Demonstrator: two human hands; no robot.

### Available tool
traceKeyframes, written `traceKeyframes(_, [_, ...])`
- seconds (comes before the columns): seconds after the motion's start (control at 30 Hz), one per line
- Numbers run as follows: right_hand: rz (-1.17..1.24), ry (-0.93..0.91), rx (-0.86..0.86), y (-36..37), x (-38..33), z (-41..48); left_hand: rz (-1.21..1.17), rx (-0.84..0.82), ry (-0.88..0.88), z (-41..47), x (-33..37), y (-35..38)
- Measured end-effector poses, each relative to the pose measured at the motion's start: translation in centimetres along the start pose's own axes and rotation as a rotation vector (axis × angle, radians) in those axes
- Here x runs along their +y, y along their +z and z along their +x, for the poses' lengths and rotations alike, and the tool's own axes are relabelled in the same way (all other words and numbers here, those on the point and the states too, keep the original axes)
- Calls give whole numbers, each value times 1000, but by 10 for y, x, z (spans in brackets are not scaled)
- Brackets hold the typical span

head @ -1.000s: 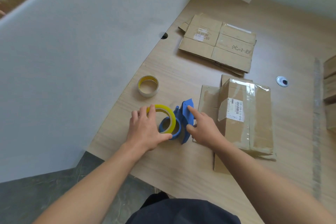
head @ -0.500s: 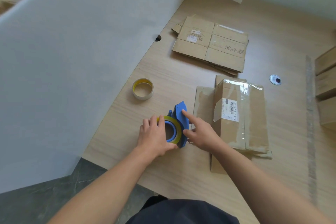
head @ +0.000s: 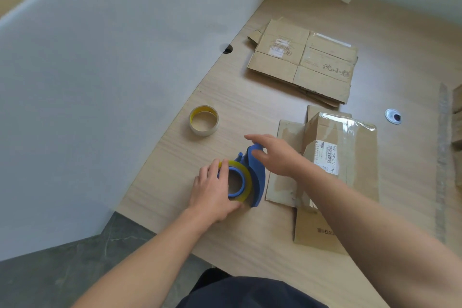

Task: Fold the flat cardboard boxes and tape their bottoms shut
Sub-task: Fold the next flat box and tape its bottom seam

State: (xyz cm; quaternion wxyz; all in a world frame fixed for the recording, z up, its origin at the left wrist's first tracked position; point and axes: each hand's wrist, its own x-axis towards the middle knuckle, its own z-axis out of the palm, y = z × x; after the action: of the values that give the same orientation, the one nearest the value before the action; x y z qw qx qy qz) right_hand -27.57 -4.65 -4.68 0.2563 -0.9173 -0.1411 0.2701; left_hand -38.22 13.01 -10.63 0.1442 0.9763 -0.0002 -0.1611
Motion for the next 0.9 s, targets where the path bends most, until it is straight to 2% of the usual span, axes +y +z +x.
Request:
traceKeyframes(0.07, [-14, 15, -54, 0, 4, 3, -13, 9, -29, 0, 0, 1])
traceKeyframes(0.27, [74, 78, 45, 5, 15, -2, -46, 36, -55, 0, -1, 6])
traceKeyframes(0.37, [121, 100, 34, 6, 19, -5, -51, 38, -67, 0, -5, 6])
traceKeyframes(0.53, [145, 121, 6, 9, 23, -5, -21, 7, -14, 2, -10, 4])
traceKeyframes(0.67, [260, 190, -41, 6, 29, -3, -11, -18, 30, 1, -13, 1])
traceKeyframes(0.77, [216, 227, -98, 1, 29, 4, -9, -28, 47, -3, -14, -6])
traceKeyframes(0.9, [143, 166, -113, 6, 24, 8, -73, 155, 117, -21, -8, -16])
